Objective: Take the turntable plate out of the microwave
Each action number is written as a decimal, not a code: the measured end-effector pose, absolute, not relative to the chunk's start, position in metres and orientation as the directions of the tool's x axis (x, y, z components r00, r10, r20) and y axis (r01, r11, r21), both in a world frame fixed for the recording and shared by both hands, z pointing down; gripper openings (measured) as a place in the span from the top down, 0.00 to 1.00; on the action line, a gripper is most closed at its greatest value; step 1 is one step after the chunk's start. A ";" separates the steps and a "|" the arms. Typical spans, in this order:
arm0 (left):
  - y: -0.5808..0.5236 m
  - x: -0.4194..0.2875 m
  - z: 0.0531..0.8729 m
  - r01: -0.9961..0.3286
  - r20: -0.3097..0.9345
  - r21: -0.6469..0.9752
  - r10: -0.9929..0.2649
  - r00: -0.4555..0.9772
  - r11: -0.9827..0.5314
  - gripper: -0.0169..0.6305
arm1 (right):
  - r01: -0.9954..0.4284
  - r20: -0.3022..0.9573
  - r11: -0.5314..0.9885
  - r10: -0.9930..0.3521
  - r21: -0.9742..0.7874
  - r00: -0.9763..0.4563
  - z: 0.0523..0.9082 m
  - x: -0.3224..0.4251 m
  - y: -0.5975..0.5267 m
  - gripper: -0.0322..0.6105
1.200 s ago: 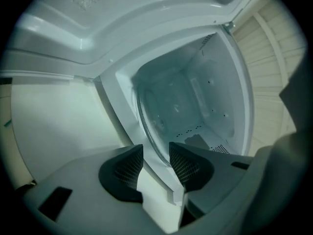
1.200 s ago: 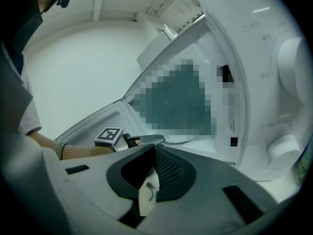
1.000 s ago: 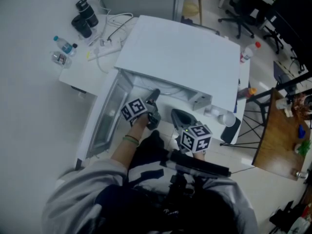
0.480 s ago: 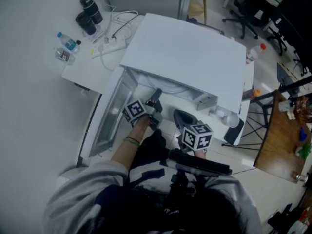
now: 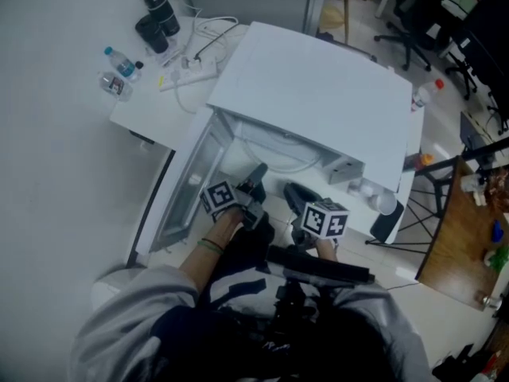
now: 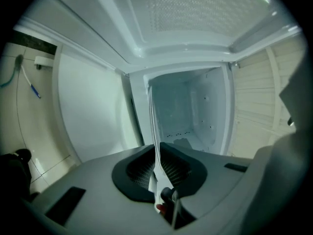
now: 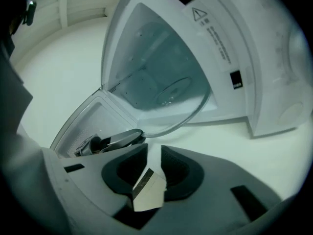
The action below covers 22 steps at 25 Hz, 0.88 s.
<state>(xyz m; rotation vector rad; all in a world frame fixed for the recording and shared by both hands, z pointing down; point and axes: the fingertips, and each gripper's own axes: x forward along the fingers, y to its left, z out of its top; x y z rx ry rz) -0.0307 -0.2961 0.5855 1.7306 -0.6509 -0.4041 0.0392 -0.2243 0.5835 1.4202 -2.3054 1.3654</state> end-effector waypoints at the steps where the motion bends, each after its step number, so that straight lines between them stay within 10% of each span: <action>1: -0.292 -0.033 0.586 -0.213 0.073 0.964 -0.613 0.787 -0.159 0.93 | -0.744 0.500 0.148 -0.654 -0.651 -0.567 0.588 0.038 -0.224 0.76; 8: -0.275 -0.039 0.583 -0.150 0.051 0.982 -0.595 0.802 -0.118 0.93 | -0.503 0.341 -0.011 -0.748 -0.864 -0.570 0.590 0.052 -0.245 0.71; 22: -0.277 -0.040 0.593 -0.159 0.057 0.979 -0.586 0.809 -0.125 0.79 | -0.479 0.317 -0.037 -0.795 -0.877 -0.518 0.595 0.069 -0.257 0.84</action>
